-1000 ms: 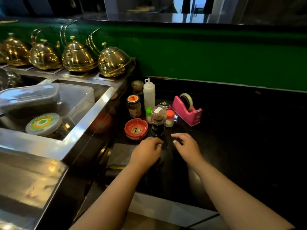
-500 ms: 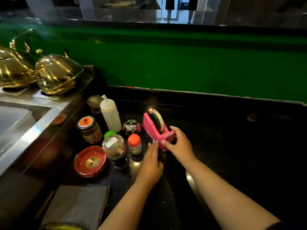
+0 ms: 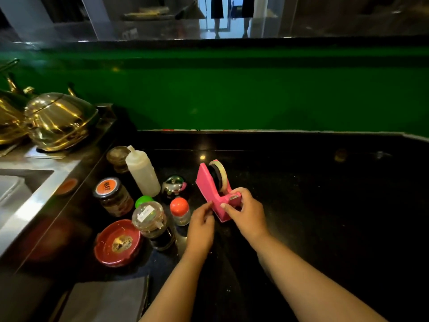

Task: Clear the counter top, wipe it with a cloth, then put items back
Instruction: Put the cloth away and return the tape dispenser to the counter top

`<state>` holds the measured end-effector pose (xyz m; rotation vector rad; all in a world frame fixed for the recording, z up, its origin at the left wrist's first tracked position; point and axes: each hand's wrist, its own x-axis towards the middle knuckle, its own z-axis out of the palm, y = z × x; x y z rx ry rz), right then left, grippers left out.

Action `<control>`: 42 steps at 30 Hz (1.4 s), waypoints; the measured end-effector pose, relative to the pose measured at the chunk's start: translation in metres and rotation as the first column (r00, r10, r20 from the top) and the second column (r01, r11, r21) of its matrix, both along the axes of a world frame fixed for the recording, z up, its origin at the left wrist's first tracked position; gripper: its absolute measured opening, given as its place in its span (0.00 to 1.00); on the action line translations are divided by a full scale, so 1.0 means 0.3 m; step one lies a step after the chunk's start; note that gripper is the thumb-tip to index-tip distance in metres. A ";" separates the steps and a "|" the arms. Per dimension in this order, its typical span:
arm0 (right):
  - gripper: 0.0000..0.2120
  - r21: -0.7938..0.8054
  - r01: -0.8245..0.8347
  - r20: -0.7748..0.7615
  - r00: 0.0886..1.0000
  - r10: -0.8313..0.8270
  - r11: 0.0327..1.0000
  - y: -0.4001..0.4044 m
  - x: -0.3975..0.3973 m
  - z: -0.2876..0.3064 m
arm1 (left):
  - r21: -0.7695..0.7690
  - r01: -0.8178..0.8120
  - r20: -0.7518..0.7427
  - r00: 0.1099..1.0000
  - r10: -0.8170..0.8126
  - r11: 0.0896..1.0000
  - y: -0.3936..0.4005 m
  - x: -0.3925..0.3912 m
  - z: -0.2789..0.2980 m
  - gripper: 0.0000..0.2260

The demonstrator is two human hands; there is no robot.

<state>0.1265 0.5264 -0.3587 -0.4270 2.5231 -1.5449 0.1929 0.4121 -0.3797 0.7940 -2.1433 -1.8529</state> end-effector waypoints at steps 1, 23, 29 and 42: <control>0.16 -0.014 0.024 0.007 1.000 -0.024 1.000 0.013 0.021 0.012 | 0.098 -0.026 -0.014 1.000 0.028 0.995 0.001 -0.005 0.014 0.17; 0.17 -0.075 0.422 -0.260 0.866 -0.426 0.903 0.612 0.207 0.444 | 0.208 0.397 -0.256 0.904 -0.342 0.894 0.556 -0.102 0.494 0.25; 0.17 -0.159 0.493 -0.368 0.774 -0.514 0.856 0.829 0.002 0.649 | 0.183 0.466 -0.315 0.862 -0.398 0.866 0.786 -0.354 0.738 0.28; 0.19 -0.160 0.591 -0.509 0.637 -0.579 0.791 1.412 -0.637 1.126 | -0.025 0.561 -0.387 0.757 -0.526 0.827 1.400 -1.044 1.204 0.24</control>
